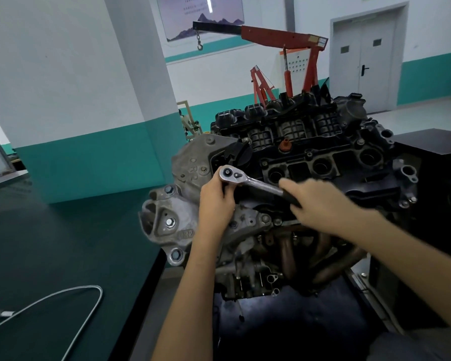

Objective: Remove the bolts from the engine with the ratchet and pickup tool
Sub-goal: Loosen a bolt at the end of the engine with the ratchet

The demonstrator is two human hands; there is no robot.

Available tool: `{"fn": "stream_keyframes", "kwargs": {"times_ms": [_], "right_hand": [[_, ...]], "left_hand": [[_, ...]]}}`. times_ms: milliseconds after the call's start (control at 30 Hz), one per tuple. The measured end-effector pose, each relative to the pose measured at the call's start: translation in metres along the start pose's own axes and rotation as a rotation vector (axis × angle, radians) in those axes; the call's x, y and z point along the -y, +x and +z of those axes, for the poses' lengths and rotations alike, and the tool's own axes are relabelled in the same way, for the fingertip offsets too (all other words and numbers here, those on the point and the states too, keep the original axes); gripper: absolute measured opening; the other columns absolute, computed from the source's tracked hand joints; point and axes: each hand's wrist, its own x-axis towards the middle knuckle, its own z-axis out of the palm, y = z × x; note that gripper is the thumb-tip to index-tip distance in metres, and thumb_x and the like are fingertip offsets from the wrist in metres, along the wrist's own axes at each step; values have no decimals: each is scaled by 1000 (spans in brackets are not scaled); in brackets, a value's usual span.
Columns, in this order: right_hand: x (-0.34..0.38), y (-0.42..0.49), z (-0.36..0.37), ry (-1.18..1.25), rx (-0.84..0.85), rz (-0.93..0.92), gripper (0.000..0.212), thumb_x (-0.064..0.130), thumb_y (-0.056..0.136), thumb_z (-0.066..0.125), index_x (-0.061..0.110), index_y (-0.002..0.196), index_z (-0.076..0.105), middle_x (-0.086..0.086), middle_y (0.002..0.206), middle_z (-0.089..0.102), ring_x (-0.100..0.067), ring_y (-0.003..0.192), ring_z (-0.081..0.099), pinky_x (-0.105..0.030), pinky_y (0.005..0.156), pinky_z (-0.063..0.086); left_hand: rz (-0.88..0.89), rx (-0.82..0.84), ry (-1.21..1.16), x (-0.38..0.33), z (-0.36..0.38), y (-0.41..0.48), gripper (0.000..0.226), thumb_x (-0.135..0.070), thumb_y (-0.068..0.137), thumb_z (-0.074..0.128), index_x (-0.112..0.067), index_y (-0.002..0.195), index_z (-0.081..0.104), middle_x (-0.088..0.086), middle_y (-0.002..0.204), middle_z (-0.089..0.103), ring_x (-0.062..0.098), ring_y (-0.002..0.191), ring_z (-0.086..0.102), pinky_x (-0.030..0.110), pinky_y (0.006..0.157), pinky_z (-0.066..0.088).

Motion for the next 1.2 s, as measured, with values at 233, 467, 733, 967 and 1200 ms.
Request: {"fn": "stream_keyframes", "kwargs": {"times_ms": [233, 467, 733, 967, 1200], "right_hand": [[125, -34, 63, 862, -91, 368, 34, 9, 82, 54, 14, 113, 42, -11, 76, 59, -30, 69, 59, -39, 60, 50], [62, -32, 36, 696, 78, 177, 28, 8, 80, 57, 22, 101, 45, 2, 67, 51, -14, 55, 52, -31, 54, 46], [-13, 10, -11, -80, 6, -49, 30, 21, 86, 55, 26, 112, 41, 6, 70, 42, -28, 73, 60, -29, 56, 31], [108, -37, 63, 772, -80, 327, 29, 11, 81, 56, 19, 106, 43, -5, 68, 57, -30, 66, 60, -33, 53, 44], [76, -35, 46, 703, 35, 206, 30, 10, 78, 55, 24, 100, 41, 2, 67, 50, -31, 67, 58, -39, 62, 51]], "left_hand": [[-19, 24, -27, 6, 3, -1, 15, -2, 89, 51, -12, 87, 61, -1, 74, 66, 13, 70, 61, 23, 65, 46], [45, 141, -151, 2, -7, 0, 35, 4, 85, 48, -21, 104, 64, -4, 91, 68, 25, 77, 59, 32, 70, 48], [-31, 79, -53, 1, -1, 1, 14, -9, 96, 53, -19, 90, 61, -17, 67, 57, -8, 58, 52, 15, 57, 39], [-49, 55, -27, 5, 4, 1, 15, -12, 84, 48, -18, 83, 62, -2, 71, 66, 13, 69, 61, 28, 65, 47], [44, 99, -162, 5, -5, 1, 22, 1, 88, 53, -17, 94, 64, -9, 92, 70, 6, 87, 64, 22, 76, 51]]}}
